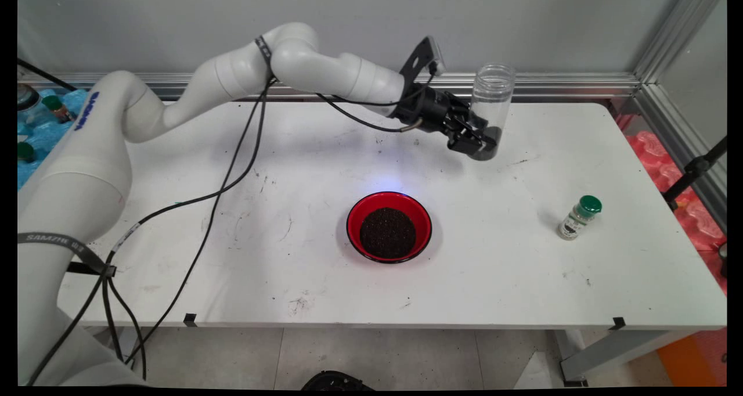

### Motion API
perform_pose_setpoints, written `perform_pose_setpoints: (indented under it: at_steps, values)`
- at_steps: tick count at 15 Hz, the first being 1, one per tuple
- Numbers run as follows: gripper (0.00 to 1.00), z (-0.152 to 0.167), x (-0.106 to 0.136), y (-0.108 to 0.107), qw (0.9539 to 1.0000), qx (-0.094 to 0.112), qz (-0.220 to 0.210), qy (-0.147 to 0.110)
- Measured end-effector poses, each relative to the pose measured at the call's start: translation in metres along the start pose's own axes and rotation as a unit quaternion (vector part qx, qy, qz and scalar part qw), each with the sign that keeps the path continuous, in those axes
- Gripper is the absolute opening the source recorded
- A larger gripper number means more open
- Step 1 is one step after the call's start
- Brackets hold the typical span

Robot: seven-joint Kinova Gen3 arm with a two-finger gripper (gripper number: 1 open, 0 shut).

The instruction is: Pour the black seasoning powder in the red bowl

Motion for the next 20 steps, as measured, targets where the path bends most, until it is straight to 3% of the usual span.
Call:
perform_pose_setpoints:
  at_steps: [14, 20]
  values:
    - [0.0, -0.072, 0.014, 0.025, 0.9994, -0.002, 0.034, 0.006]
    - [0.0, -0.1, 0.015, 0.035, 0.9981, 0.001, 0.061, -0.006]
